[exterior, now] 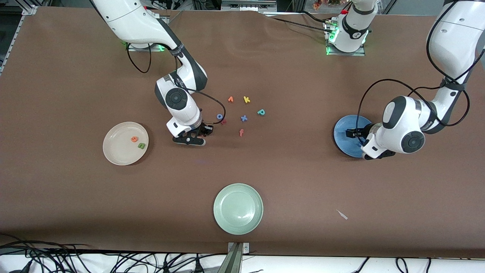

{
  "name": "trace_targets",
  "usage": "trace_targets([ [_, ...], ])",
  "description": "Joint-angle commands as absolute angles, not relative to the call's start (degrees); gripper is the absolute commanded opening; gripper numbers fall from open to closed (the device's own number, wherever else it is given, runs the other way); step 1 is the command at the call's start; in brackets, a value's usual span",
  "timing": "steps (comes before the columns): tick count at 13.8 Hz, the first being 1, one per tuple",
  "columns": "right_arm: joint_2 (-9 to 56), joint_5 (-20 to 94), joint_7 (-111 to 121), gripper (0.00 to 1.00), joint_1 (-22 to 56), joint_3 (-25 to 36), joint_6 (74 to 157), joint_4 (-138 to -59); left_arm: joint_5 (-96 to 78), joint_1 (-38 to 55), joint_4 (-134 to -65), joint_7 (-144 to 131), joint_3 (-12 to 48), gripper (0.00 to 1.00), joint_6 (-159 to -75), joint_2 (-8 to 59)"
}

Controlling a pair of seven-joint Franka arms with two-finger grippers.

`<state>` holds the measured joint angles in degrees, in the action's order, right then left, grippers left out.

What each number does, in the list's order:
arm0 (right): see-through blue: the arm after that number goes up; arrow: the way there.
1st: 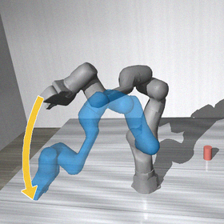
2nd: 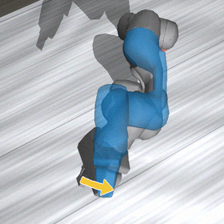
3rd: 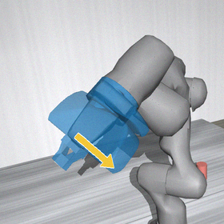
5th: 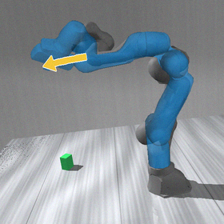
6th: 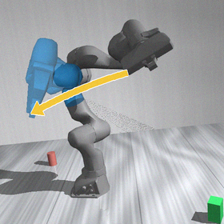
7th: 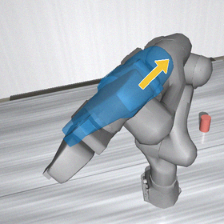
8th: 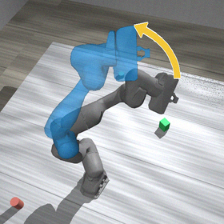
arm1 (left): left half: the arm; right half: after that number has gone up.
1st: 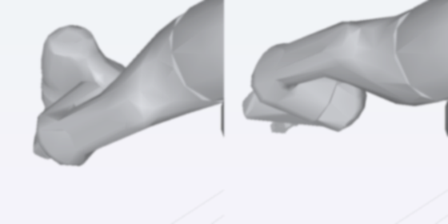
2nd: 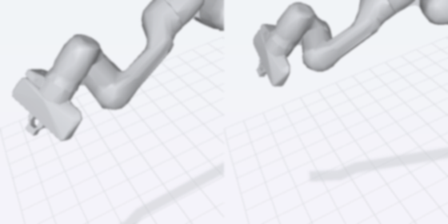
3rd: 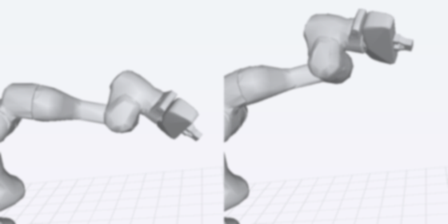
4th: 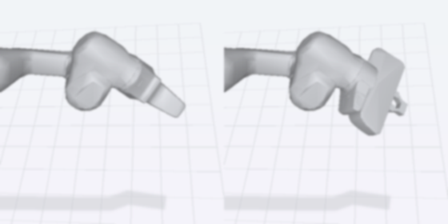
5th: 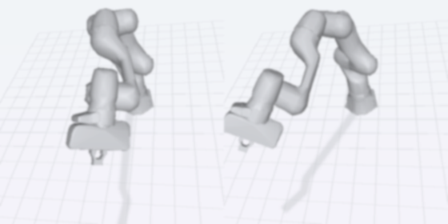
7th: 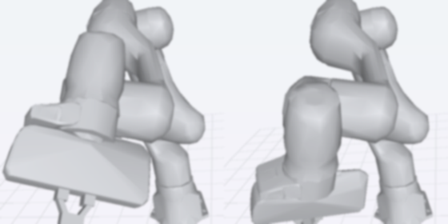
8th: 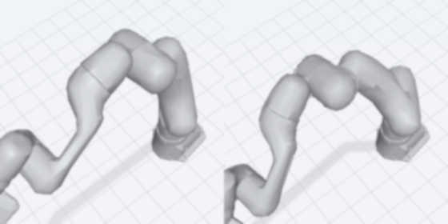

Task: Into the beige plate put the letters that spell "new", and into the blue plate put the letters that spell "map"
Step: 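Place the pink w on the white plate while the left gripper withdraws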

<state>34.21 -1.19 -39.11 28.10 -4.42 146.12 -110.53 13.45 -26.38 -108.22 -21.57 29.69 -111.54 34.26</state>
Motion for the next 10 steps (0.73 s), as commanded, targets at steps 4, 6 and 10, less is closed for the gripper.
trace_targets([
  [4, 34.46, -0.70, -38.32, 0.07, 28.04, -4.13, 143.55, -107.59, 11.45, -26.63, -103.81, -25.55, 37.68, 1.00, -103.54, 29.27],
  [6, 34.19, -0.70, -35.35, 0.06, 27.34, -3.69, 137.67, -104.60, 10.20, -26.46, -103.71, -34.06, 41.11, 1.00, -103.62, 28.74],
  [10, 32.09, -0.70, -20.61, 0.06, 25.40, 1.39, 129.66, -103.62, 10.11, -25.84, -103.71, -47.88, 49.81, 1.00, -103.80, 29.44],
])
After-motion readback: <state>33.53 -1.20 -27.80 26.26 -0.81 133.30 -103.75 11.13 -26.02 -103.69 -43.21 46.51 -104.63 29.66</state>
